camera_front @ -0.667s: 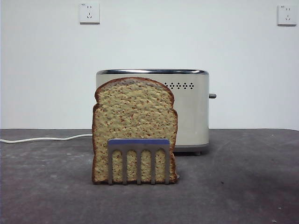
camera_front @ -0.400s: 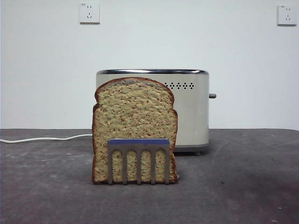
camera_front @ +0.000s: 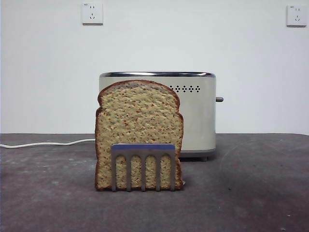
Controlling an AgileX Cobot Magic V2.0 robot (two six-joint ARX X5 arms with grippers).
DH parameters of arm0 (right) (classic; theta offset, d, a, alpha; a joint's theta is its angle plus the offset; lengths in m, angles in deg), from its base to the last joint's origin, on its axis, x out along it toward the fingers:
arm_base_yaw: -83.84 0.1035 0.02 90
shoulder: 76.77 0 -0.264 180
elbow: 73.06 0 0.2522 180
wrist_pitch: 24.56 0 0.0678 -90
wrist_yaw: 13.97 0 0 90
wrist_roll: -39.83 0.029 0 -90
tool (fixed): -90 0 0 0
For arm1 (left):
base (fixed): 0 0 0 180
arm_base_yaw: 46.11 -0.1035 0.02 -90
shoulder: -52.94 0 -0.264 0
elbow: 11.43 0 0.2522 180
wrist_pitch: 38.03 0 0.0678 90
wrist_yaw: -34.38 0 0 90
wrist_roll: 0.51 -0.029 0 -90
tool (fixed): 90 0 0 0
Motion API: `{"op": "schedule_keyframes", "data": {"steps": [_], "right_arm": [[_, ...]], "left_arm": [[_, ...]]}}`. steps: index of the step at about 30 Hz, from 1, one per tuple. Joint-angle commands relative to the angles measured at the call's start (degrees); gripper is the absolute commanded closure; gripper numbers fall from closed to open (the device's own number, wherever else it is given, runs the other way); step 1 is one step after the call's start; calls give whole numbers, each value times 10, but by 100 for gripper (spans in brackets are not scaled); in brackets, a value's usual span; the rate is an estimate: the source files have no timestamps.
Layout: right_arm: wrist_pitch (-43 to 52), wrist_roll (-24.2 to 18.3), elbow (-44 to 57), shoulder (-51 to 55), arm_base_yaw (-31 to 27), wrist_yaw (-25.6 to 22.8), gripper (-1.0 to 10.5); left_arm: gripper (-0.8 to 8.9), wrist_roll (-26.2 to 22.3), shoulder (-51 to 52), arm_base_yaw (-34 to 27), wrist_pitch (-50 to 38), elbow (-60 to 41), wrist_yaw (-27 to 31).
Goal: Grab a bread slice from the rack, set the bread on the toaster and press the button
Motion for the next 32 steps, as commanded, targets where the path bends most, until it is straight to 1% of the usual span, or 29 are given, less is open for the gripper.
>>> {"op": "schedule_keyframes", "data": {"steps": [1, 4, 7, 11, 15, 18, 21, 24, 26, 29, 30, 31, 32], "right_arm": [[3, -22, -41, -33, 2, 20, 959], [-29, -58, -99, -80, 2, 46, 959], [-77, -104, -162, -130, 2, 68, 959], [-167, -167, -255, -196, 3, 95, 959], [-269, -238, -349, -256, 13, 96, 959], [-348, -284, -414, -296, 23, 96, 959], [-426, -323, -465, -332, 31, 95, 959], [-476, -349, -492, -354, 36, 95, 959], [-480, -351, -494, -357, 40, 95, 959], [-480, -351, -494, -357, 40, 95, 958], [-480, -351, -494, -357, 40, 95, 958], [-480, -351, -494, -357, 40, 95, 959], [-480, -351, -494, -357, 40, 95, 958]], "left_arm": [[821, 3, -23, -2, 25, 47, -24], [821, -19, -60, -2, 56, 103, -54], [821, -68, -105, -2, 91, 158, -92], [821, -138, -169, -2, 153, 228, -160], [821, -218, -226, -2, 228, 289, -221], [821, -259, -259, -1, 277, 326, -248], [821, -285, -281, 0, 309, 350, -268], [821, -303, -289, 3, 330, 362, -269], [821, -314, -289, 5, 338, 365, -268], [813, -315, -289, 10, 340, 365, -267], [769, -315, -289, 12, 339, 365, -267], [606, -315, -289, 15, 338, 365, -264], [365, -315, -291, 19, 335, 365, -264]]}}
